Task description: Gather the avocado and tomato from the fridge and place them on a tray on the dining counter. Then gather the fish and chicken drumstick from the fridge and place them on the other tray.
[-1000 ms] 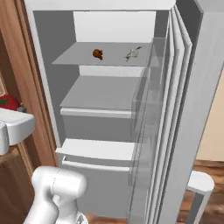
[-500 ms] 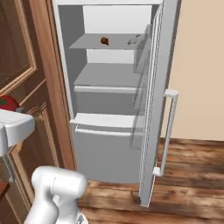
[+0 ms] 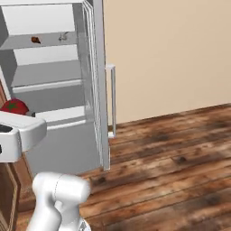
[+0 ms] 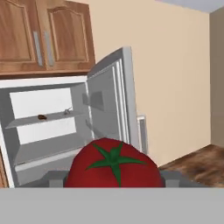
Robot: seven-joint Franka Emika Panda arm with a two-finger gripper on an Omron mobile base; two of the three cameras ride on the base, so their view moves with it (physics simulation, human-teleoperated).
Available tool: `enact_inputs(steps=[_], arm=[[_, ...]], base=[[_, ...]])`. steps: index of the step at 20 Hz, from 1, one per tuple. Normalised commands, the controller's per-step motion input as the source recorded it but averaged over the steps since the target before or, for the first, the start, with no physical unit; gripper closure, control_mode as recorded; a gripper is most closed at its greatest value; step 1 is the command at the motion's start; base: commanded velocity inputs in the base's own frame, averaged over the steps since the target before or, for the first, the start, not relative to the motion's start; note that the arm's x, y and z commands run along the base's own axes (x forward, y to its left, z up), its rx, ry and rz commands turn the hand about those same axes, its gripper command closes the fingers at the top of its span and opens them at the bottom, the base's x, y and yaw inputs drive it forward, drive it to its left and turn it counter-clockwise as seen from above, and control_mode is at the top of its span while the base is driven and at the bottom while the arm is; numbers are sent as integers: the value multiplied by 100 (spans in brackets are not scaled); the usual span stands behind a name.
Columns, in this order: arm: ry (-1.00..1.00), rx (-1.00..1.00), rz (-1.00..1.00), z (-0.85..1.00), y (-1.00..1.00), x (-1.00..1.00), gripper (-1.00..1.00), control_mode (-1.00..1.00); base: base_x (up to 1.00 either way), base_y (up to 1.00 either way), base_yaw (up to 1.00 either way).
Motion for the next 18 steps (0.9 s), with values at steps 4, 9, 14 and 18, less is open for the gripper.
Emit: enact_inputs(steps=[4, 9, 14, 18], arm=[[0, 0, 0, 0, 0, 0, 100, 100], [0, 0, 0, 0, 0, 0, 100, 100], [0, 0, 0, 0, 0, 0, 100, 100], [0, 0, 0, 0, 0, 0, 100, 100]], base=[[0, 0, -99], [0, 0, -98], [0, 0, -98], [0, 0, -99]])
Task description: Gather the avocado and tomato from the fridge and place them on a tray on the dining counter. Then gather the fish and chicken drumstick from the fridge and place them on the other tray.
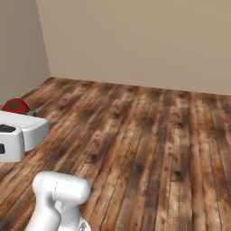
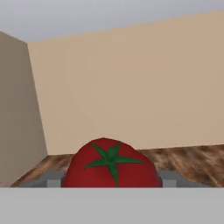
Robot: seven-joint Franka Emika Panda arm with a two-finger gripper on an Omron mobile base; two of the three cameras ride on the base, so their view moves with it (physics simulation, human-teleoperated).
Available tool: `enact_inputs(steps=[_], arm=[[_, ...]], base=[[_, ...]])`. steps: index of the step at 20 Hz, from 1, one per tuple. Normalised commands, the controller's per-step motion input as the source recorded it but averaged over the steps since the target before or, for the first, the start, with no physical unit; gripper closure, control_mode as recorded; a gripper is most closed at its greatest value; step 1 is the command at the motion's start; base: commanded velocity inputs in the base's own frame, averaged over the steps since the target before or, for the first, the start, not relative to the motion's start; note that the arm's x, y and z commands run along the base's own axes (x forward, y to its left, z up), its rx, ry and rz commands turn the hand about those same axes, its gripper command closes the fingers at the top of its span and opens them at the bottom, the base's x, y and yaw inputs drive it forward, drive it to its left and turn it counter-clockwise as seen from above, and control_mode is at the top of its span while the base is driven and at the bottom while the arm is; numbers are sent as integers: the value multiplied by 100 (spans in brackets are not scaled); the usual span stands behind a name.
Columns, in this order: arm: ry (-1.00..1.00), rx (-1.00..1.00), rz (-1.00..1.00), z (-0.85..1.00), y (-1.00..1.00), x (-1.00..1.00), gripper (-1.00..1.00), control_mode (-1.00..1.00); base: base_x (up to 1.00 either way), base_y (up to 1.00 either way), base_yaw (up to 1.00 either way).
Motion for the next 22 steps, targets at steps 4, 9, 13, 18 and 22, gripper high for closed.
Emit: enact_inputs(steps=[4, 9, 13, 18, 22], arm=[[0, 0, 0, 0, 0, 0, 100, 100], [0, 0, 0, 0, 0, 0, 100, 100], [0, 0, 0, 0, 0, 0, 100, 100], [0, 0, 0, 0, 0, 0, 100, 100], [0, 0, 0, 0, 0, 0, 100, 100]], base=[[0, 0, -100], [35, 11, -84], [100, 26, -21], [100, 21, -6], [100, -11, -6]])
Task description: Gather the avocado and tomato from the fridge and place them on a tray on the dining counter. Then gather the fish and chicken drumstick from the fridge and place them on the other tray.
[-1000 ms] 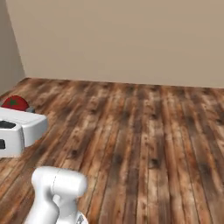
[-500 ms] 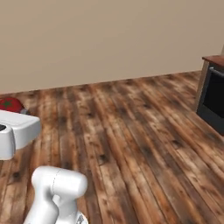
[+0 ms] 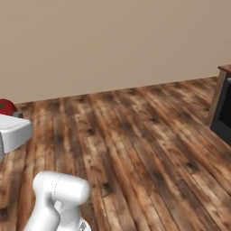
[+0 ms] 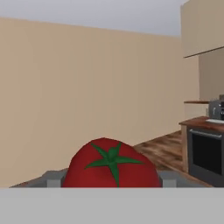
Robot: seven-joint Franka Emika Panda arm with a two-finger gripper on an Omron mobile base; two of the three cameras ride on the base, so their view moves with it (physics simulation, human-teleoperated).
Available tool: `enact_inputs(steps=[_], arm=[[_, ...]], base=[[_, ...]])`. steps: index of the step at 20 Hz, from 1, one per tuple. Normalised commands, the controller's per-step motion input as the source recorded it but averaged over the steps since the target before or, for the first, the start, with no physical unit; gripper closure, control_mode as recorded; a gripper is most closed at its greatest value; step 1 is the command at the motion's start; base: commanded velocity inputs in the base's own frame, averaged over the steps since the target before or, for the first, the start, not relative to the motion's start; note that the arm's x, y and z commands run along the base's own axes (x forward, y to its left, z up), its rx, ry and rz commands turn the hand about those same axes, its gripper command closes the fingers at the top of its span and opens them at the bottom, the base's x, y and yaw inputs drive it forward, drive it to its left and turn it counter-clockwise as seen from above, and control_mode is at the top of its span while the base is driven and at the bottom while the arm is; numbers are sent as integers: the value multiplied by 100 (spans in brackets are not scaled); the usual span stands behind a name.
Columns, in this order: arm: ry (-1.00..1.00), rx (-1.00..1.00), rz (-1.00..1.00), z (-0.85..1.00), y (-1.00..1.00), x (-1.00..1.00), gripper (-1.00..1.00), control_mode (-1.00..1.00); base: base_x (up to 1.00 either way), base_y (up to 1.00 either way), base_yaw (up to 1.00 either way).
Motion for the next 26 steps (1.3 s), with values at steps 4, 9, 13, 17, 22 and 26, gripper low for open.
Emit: enact_inputs(steps=[4, 9, 13, 17, 22, 26], arm=[[0, 0, 0, 0, 0, 0, 100, 100], [0, 0, 0, 0, 0, 0, 100, 100], [0, 0, 0, 0, 0, 0, 100, 100], [0, 0, 0, 0, 0, 0, 100, 100], [0, 0, 0, 0, 0, 0, 100, 100], [0, 0, 0, 0, 0, 0, 100, 100]], base=[[100, -44, -10], [100, -55, -6], [100, -11, 0], [100, -30, 0], [100, -47, -14], [87, -2, -64]])
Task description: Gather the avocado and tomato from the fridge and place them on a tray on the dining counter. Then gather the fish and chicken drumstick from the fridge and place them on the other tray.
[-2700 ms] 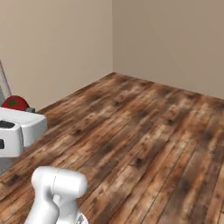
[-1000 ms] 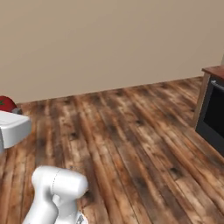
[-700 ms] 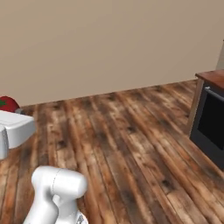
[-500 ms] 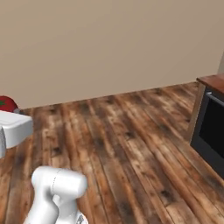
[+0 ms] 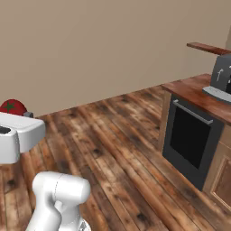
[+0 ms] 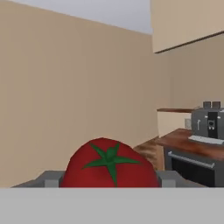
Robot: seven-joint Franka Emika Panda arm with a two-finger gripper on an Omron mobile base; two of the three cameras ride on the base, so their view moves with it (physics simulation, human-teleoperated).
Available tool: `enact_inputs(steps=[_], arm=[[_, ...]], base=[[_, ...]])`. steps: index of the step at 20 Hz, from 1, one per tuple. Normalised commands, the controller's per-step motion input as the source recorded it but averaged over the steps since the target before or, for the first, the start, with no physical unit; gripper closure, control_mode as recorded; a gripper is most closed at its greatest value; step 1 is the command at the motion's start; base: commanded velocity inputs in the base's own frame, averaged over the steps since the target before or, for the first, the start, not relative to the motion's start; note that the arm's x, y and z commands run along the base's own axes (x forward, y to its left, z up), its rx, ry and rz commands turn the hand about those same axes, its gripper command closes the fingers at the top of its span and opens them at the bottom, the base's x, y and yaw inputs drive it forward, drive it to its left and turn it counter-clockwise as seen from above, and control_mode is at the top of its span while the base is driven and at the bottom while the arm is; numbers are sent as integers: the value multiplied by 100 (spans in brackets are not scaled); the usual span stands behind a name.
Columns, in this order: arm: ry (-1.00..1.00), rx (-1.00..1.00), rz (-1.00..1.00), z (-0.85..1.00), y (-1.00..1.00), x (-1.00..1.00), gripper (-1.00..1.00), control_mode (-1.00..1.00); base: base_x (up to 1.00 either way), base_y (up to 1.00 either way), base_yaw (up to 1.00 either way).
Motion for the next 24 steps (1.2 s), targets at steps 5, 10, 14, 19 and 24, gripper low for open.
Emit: enact_inputs(steps=[5, 10, 14, 19, 24], arm=[[0, 0, 0, 0, 0, 0, 100, 100], [0, 0, 0, 0, 0, 0, 100, 100], [0, 0, 0, 0, 0, 0, 100, 100], [0, 0, 0, 0, 0, 0, 100, 100], [0, 0, 0, 0, 0, 0, 100, 100]], base=[[64, 62, -83], [100, 99, -54], [100, 100, -45], [100, 100, -35], [100, 100, -32]])
